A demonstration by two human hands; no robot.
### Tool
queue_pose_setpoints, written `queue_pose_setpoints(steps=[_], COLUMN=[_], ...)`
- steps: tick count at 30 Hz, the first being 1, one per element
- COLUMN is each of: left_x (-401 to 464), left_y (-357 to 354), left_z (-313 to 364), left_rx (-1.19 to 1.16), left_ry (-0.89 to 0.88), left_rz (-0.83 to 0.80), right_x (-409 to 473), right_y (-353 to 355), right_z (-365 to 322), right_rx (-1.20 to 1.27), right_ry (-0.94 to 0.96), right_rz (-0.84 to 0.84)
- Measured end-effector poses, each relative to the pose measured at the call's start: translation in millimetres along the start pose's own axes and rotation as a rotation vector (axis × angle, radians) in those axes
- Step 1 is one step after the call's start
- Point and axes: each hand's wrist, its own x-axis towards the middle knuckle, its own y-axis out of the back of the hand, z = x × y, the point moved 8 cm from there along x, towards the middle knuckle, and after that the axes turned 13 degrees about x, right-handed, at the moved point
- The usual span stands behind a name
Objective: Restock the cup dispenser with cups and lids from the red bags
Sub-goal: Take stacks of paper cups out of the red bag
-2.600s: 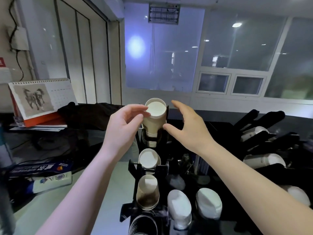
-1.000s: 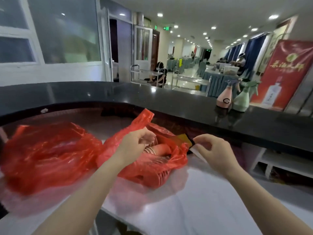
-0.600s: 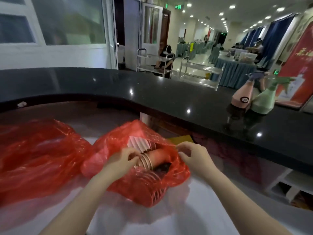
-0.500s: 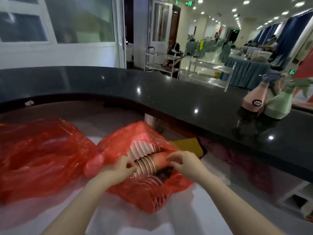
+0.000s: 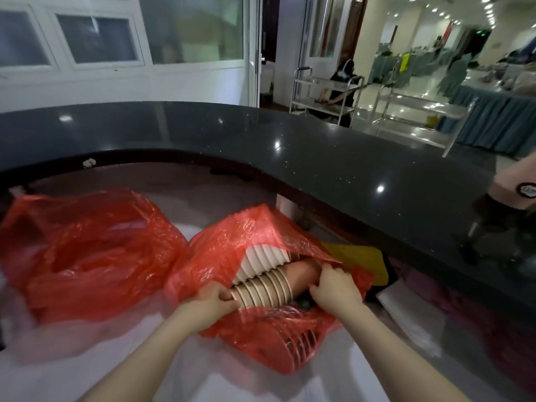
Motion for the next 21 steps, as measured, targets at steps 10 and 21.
queue_pose_setpoints(steps=[10,21], left_x=[-36.0,-68.2], left_y=[14.7,92.1], left_z=[-4.5,51.2], left_rx=[-0.067,-0.646], left_ry=[0.132,-0.308], left_rz=[0.033,0.275], right_x=[-1.2,-81.4], right_y=[22.6,120.9], right_z=[7.0,-53.2], right_rx=[0.574,1.320], right_ry=[-0.097,0.363], right_rz=[-0.010,0.071])
